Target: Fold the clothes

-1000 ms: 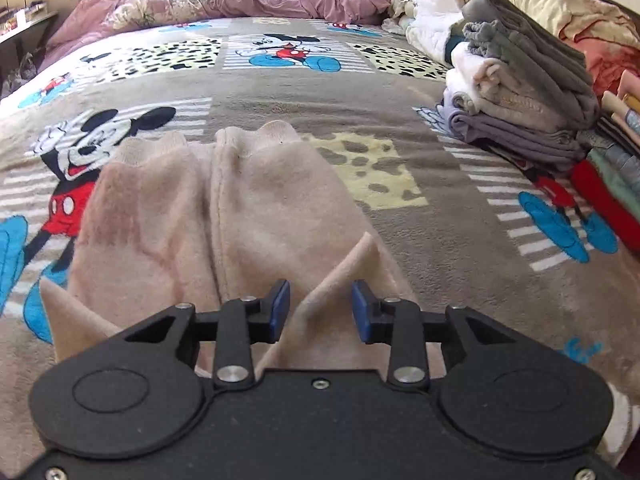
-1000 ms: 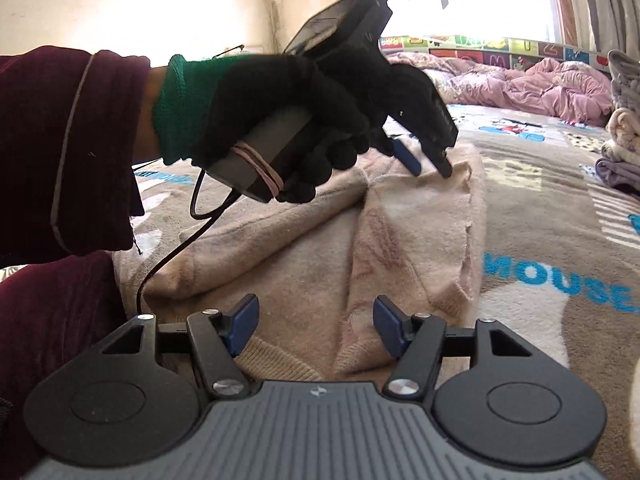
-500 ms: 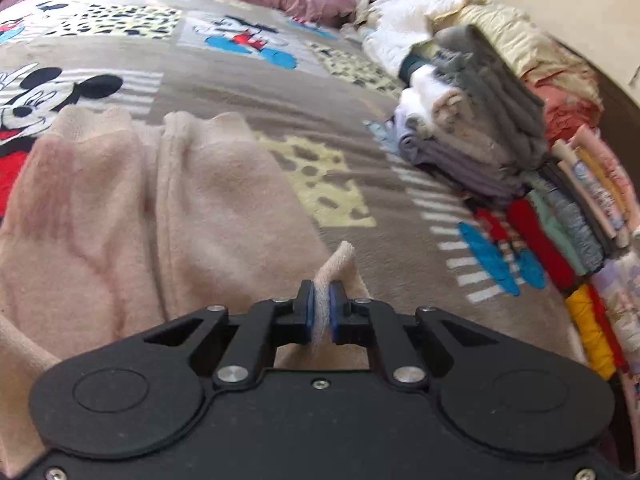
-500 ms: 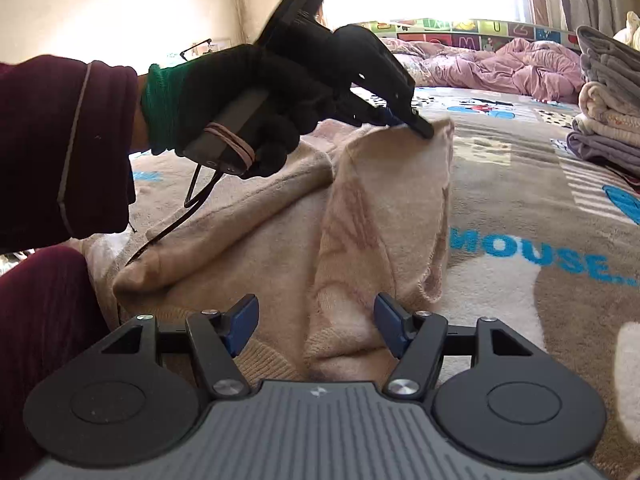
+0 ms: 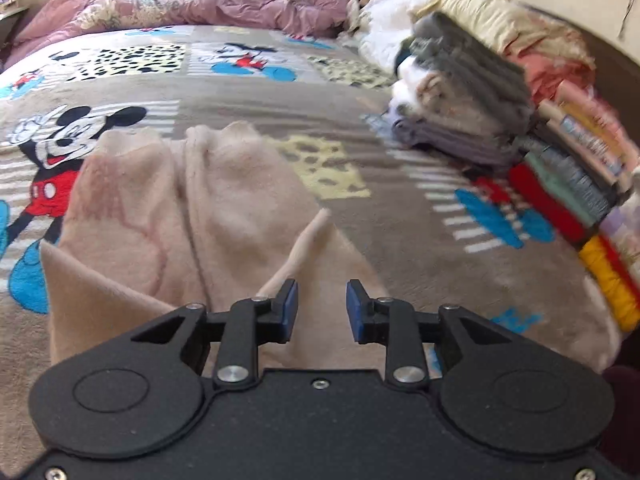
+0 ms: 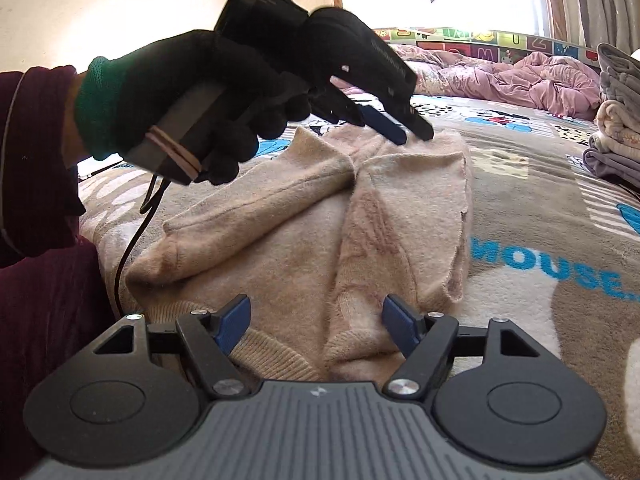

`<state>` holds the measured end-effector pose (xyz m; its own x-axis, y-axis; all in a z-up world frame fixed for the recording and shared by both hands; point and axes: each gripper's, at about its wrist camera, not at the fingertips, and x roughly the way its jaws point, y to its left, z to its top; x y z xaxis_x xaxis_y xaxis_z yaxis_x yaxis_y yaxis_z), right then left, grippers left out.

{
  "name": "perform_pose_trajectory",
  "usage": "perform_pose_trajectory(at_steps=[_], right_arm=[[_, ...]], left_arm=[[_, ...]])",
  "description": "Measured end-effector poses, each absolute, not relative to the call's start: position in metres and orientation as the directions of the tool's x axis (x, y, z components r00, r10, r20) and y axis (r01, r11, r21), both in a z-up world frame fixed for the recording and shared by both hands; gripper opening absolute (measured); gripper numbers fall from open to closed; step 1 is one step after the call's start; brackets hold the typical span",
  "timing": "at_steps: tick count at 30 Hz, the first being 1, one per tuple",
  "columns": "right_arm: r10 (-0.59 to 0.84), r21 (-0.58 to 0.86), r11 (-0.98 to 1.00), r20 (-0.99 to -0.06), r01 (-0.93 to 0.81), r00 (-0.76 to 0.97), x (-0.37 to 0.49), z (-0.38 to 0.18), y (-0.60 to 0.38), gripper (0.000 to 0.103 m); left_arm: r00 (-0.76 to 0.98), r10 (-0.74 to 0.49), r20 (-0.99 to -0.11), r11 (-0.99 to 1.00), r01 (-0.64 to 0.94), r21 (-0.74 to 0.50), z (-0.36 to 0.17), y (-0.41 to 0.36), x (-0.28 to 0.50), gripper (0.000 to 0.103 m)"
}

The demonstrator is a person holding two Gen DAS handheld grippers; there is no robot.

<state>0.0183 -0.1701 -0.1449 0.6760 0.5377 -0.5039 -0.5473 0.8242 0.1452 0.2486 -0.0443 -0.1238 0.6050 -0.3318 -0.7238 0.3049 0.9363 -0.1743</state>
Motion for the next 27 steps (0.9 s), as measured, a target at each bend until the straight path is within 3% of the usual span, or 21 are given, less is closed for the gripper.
perform_pose_trajectory(at_steps=[3, 8, 12, 15, 21, 24, 27], right_arm=[[0.542, 0.155, 0.823, -0.504, -0.546, 0.673, 0.017, -0.147, -0.172, 0.074], [0.539, 0.130, 0.823, -0.488, -0.554, 0.686, 0.010, -0.144, -0.173, 0.073], [0.524, 0.049, 0.831, -0.400, -0.554, 0.752, -0.011, -0.121, -0.179, 0.069], [0.510, -0.049, 0.828, -0.347, -0.559, 0.787, -0.023, -0.105, -0.183, 0.070], [0.473, -0.303, 0.769, -0.322, -0.563, 0.820, -0.042, -0.089, -0.182, 0.070], [0.439, -0.446, 0.702, -0.342, -0.555, 0.831, -0.049, -0.090, -0.181, 0.071], [0.410, -0.549, 0.599, -0.415, -0.583, 0.812, -0.052, -0.100, -0.178, 0.071]], left_arm=[[0.581, -0.368, -0.726, 0.929, 0.194, -0.315, -0.133, -0.023, 0.263, 0.017], [0.618, -0.350, -0.704, 0.936, 0.201, -0.289, -0.108, -0.010, 0.233, 0.020], [0.702, -0.347, -0.622, 0.938, 0.248, -0.244, -0.072, 0.024, 0.177, 0.043], [0.755, -0.326, -0.569, 0.939, 0.326, -0.105, -0.050, 0.045, 0.126, 0.049], [0.827, -0.205, -0.524, 0.849, 0.417, 0.325, -0.052, 0.060, 0.039, 0.056], [0.831, -0.143, -0.538, 0.712, 0.464, 0.527, -0.079, 0.054, 0.012, 0.057], [0.822, -0.124, -0.556, 0.546, 0.524, 0.654, -0.109, 0.046, -0.007, 0.059]])
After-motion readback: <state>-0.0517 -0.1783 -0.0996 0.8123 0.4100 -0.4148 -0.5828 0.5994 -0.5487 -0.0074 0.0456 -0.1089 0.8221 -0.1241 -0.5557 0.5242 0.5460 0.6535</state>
